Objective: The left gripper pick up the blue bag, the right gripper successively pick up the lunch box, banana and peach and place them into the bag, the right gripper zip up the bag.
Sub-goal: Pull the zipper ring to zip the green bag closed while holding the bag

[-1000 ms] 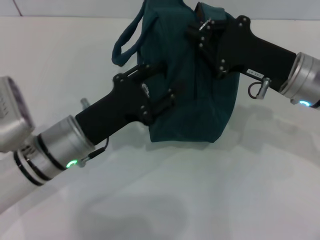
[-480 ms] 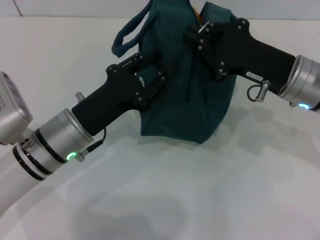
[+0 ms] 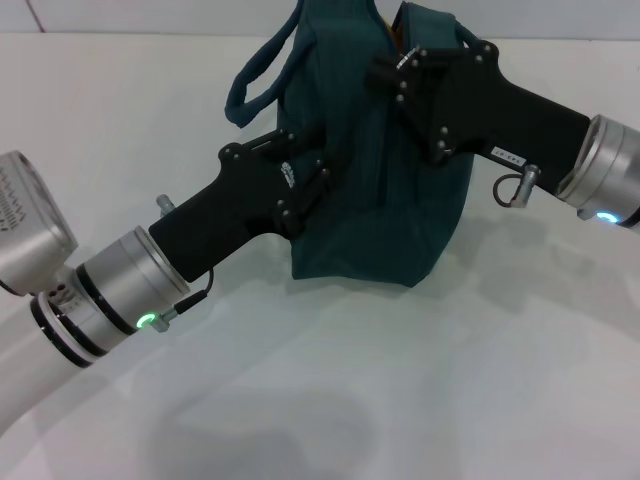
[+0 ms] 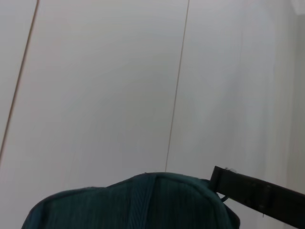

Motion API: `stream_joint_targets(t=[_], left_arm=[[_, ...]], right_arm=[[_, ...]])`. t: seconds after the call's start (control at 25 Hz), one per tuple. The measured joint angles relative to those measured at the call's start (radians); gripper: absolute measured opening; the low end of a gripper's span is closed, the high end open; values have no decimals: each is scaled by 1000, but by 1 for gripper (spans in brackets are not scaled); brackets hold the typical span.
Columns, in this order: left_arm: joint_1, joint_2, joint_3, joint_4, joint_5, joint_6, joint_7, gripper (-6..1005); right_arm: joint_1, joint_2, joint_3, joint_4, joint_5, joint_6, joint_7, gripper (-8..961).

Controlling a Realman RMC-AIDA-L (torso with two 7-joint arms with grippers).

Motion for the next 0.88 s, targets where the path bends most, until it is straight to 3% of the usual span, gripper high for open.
stream_joint_targets(t=[0.44, 0.88], left_arm=[[1, 0, -5, 2, -9, -57, 24, 286], [31, 0, -6, 8, -13, -78, 104, 105]], right_arm=[[-8, 0, -61, 2, 56, 1, 0, 37], [-25, 0, -68, 4, 66, 2, 15, 37]])
